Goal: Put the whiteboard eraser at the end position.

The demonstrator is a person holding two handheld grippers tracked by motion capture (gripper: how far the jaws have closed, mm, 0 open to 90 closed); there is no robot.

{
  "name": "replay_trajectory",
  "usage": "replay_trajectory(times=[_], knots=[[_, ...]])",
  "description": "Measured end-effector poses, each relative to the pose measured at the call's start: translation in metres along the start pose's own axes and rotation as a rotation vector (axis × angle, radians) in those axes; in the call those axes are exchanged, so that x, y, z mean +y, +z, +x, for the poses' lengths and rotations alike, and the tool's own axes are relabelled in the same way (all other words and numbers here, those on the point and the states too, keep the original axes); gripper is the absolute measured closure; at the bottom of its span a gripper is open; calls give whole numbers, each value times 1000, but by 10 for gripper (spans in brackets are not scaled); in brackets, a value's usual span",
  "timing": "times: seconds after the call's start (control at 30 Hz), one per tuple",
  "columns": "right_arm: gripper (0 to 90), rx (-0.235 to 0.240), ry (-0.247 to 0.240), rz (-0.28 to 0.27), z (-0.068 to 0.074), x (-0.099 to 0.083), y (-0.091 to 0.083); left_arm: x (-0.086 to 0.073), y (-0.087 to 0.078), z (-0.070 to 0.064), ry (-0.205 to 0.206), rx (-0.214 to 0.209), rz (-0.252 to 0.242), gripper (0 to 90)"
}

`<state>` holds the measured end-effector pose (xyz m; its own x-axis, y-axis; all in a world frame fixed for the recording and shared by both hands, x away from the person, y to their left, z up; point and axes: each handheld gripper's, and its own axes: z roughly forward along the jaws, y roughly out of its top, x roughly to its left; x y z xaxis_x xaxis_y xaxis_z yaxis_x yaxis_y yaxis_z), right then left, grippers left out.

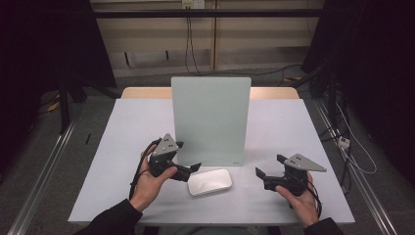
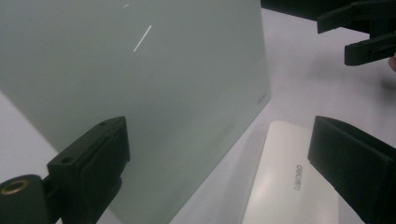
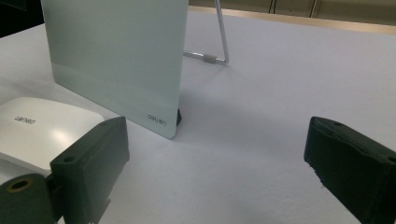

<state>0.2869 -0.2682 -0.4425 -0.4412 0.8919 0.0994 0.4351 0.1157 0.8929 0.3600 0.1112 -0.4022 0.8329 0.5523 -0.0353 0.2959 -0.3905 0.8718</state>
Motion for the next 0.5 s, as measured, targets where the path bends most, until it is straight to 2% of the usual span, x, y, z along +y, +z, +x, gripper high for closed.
replay_trajectory(times=[0.03, 0.3, 0.37, 0.5], knots=[[68, 0, -1, -1, 0, 0, 0, -2, -2, 1, -10, 23, -3, 55], [69, -3, 0, -3, 0, 0, -1, -10, -17, 8, -28, 9, 6, 55], [69, -3, -2, -2, 0, 0, -1, -11, -22, 8, -26, 29, -3, 55], [69, -5, -1, -2, 0, -1, -1, -14, -32, 10, -26, 41, -16, 56]])
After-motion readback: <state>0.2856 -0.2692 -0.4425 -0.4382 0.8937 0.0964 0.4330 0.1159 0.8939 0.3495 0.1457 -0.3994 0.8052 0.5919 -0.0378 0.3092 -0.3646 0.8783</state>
